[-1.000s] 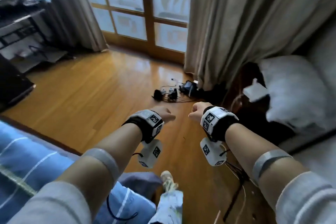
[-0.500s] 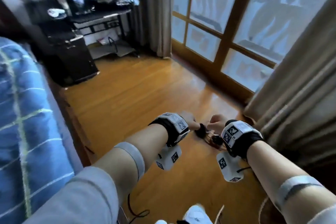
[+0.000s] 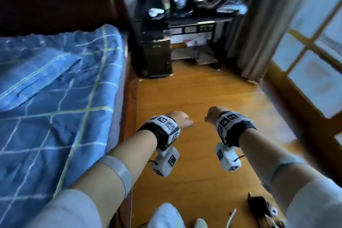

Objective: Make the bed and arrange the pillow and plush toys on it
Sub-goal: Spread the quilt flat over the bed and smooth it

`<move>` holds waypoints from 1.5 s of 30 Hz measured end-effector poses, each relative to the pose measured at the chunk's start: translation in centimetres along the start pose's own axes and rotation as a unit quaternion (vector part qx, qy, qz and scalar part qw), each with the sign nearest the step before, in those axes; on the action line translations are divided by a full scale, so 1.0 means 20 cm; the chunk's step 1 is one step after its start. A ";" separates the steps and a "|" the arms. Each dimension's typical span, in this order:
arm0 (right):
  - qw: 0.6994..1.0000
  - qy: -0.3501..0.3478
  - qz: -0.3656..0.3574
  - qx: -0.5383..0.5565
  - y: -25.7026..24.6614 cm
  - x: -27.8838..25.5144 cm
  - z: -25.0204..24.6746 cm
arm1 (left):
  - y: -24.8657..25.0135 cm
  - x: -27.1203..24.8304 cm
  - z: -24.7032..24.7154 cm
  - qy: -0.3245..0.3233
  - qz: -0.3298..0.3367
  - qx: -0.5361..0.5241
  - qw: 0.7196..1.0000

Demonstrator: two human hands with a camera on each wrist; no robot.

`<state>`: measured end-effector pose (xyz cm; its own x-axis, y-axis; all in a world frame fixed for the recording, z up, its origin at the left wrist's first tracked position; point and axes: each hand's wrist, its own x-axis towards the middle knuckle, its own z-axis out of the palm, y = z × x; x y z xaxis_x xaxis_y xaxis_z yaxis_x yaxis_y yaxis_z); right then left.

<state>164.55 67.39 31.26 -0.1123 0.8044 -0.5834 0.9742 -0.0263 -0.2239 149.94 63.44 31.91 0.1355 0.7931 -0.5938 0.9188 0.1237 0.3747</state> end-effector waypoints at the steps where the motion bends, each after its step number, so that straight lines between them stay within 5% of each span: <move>1: 0.999 -0.008 -0.033 -0.023 -0.12 0.08 -0.04 | -0.10 0.04 -0.06 0.009 -0.035 -0.039 0.999; 6: 0.980 -0.064 -0.143 -0.125 -0.69 0.48 -0.17 | -0.56 0.22 -0.35 0.074 -0.163 -0.147 0.973; 12: 0.960 -0.060 -0.201 -0.186 -1.24 0.92 -0.41 | -0.95 0.53 -0.84 0.089 -0.219 -0.151 0.960; 18: 0.966 -0.018 -0.211 -0.149 -1.55 1.38 -0.81 | -1.13 0.95 -1.41 0.150 -0.204 -0.207 0.945; 28: 0.968 -0.069 -0.173 -0.169 -1.78 2.44 -1.27 | -1.31 1.84 -2.07 0.123 -0.206 -0.252 0.938; 35: 0.968 -0.046 -0.199 -0.144 -2.27 3.09 -1.73 | -1.56 2.30 -2.67 0.151 -0.226 -0.271 0.924; 45: 0.927 -0.116 -0.271 -0.234 -3.21 3.74 -1.62 | -2.49 2.59 -2.99 0.157 -0.367 -0.416 0.817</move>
<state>99.95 148.52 27.29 -0.5961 0.4744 -0.6478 0.7348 0.6475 -0.2020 89.08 134.05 25.17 -0.5611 0.4217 -0.7123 0.1232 0.8935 0.4319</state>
